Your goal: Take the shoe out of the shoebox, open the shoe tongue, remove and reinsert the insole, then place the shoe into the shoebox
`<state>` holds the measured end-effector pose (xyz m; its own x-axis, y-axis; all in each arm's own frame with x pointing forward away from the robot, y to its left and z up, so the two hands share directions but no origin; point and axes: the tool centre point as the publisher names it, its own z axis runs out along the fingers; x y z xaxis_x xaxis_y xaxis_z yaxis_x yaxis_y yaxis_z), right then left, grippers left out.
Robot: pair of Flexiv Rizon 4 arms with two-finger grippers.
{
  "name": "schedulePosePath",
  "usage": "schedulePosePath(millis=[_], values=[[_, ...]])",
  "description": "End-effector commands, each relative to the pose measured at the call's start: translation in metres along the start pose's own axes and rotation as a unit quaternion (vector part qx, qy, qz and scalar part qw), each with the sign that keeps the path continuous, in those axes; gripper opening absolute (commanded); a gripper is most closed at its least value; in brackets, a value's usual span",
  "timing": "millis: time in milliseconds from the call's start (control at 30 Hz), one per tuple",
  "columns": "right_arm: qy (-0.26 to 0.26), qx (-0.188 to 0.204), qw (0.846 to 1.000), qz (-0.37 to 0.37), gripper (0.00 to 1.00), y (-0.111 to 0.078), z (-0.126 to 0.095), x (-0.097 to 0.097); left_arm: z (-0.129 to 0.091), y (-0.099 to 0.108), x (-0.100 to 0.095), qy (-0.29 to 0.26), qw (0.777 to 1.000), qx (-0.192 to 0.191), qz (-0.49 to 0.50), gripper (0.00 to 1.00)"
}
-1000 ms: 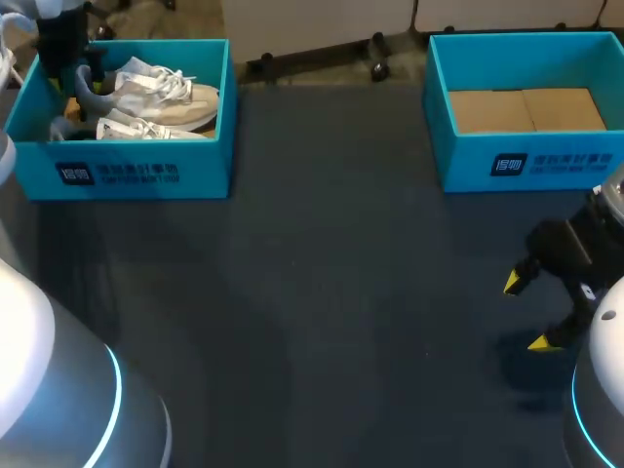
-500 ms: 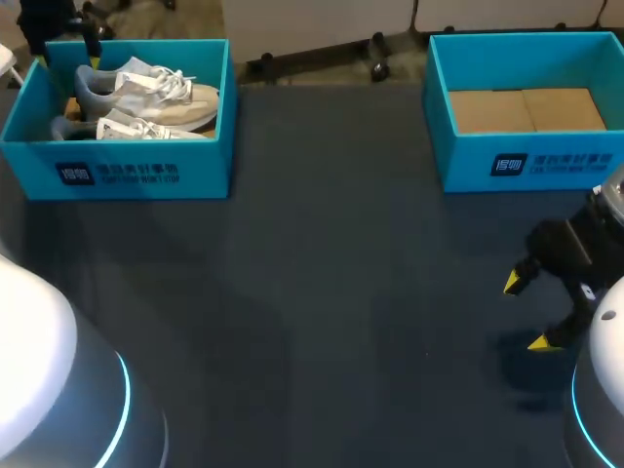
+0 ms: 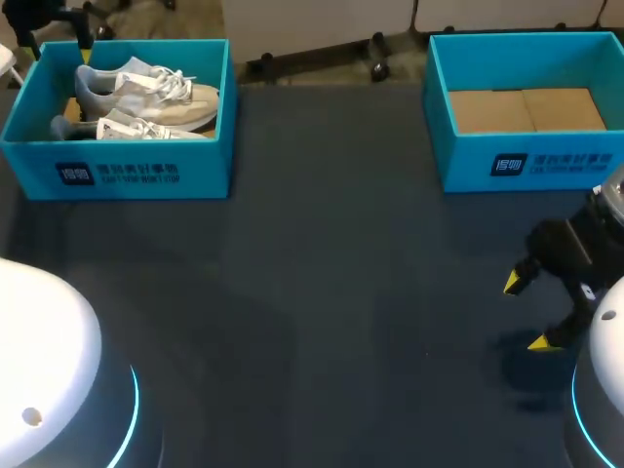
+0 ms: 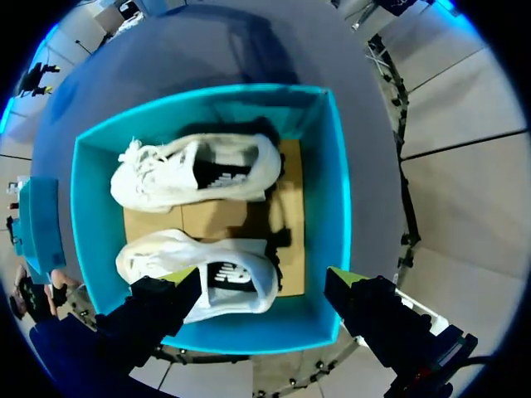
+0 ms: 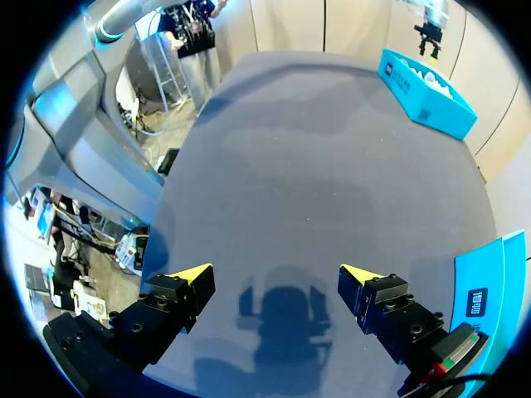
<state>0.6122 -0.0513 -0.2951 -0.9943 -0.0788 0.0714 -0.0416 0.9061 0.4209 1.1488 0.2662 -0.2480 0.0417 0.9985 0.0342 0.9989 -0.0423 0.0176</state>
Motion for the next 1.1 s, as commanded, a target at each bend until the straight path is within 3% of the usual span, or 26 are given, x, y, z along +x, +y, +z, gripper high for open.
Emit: schedulePosePath(millis=[33,267,733,867,1100], values=[[0.000,0.001,1.000,0.000,1.00,0.000,0.001,0.000,-0.010,-0.052,-0.001,-0.001,0.999,-0.039,-0.003,1.00],[0.000,0.001,1.000,0.000,1.00,0.000,0.001,0.000,-0.016,-0.085,0.003,-0.002,1.000,-0.013,0.004,1.00],[0.000,0.001,1.000,0.000,1.00,0.000,0.001,0.000,-0.016,-0.085,0.003,-0.002,1.000,-0.013,0.004,1.00],[0.000,0.001,1.000,0.000,1.00,0.000,0.001,0.000,-0.017,-0.094,0.002,-0.001,1.000,-0.013,0.005,1.00],[0.000,0.001,1.000,0.000,1.00,0.000,0.001,0.000,-0.003,-0.096,0.005,0.001,1.000,-0.002,0.016,1.00]])
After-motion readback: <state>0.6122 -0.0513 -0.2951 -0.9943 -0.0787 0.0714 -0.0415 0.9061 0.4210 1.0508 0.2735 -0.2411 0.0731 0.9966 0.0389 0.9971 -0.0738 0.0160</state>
